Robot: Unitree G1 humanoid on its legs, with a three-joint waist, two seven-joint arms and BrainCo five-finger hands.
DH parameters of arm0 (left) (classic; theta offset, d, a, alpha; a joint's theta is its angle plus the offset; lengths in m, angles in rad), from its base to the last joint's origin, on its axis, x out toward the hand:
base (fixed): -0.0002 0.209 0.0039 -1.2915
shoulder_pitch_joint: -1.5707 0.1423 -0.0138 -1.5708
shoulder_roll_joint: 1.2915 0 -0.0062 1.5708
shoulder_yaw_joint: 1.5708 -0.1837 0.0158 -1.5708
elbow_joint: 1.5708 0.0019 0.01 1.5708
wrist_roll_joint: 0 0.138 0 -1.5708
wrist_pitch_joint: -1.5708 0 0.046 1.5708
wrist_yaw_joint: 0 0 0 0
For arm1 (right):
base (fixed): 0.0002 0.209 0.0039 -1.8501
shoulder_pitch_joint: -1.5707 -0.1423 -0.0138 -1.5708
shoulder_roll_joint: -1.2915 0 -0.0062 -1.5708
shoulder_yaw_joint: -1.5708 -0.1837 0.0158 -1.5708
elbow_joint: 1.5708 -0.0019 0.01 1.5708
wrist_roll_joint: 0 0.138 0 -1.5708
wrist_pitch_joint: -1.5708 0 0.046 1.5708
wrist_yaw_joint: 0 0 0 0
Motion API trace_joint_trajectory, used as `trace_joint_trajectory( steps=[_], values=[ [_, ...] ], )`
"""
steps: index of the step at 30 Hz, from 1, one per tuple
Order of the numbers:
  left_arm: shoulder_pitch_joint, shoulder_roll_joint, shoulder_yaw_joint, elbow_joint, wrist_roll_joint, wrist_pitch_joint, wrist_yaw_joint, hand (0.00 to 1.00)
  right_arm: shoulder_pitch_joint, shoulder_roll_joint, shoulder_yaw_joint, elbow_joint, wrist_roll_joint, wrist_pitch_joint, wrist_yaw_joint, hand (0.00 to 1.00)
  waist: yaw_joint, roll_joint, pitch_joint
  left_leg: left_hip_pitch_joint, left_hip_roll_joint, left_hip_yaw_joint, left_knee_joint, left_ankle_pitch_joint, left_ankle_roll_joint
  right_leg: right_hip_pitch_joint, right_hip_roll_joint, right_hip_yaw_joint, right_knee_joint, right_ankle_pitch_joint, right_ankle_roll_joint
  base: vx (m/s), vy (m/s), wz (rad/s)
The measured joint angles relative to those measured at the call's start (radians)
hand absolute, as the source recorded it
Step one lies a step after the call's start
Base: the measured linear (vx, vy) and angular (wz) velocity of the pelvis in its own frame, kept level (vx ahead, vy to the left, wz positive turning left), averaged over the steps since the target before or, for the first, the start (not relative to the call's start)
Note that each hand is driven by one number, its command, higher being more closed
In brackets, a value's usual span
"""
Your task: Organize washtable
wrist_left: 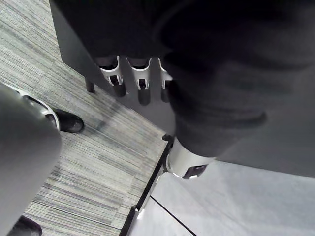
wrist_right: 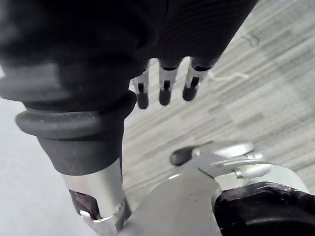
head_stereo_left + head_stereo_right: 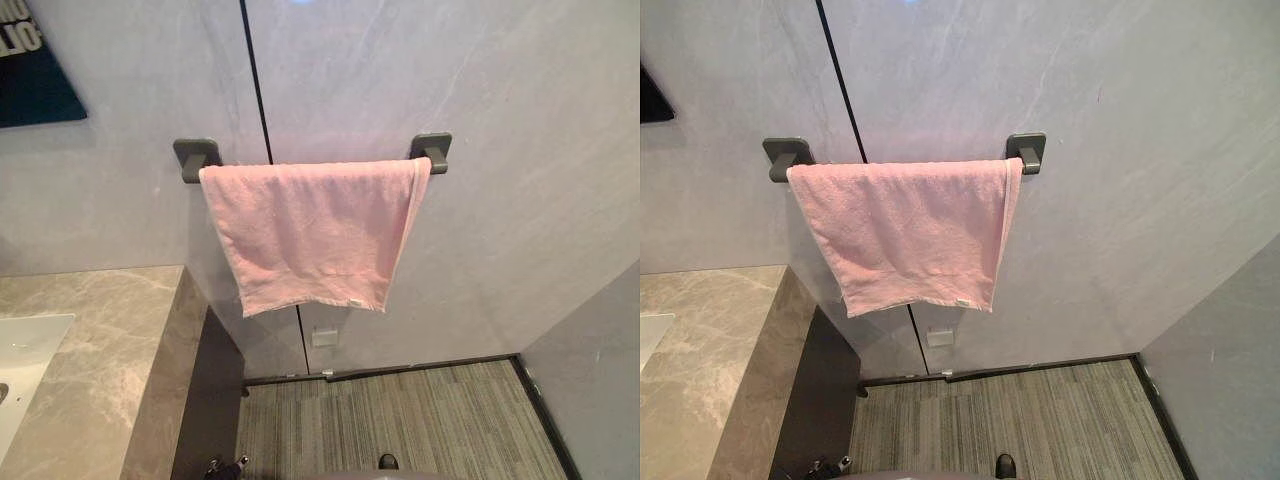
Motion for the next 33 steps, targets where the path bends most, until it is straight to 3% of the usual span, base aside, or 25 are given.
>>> trace_joint_trajectory(
  steps=[11,33],
  values=[
    [-0.037,0.041,-0.138,0.038,0.015,-0.001,-0.002,0.00,-0.074,-0.045,0.097,0.069,-0.080,-0.001,-0.004,0.00,-0.007,0.001,0.007,-0.008,0.003,-0.035,0.025,-0.011,0.002,0.005,0.001,-0.018,-0.001,-0.003,0.005,0.01,-0.010,0.04],
    [-0.048,0.052,-0.135,0.078,0.053,0.001,-0.004,0.00,-0.107,-0.063,0.123,0.109,-0.147,-0.003,-0.003,0.00,-0.010,0.007,0.020,-0.023,0.000,-0.059,0.052,-0.030,0.005,0.014,-0.008,-0.035,-0.001,-0.011,0.012,-0.02,-0.008,0.03]
  ],
)
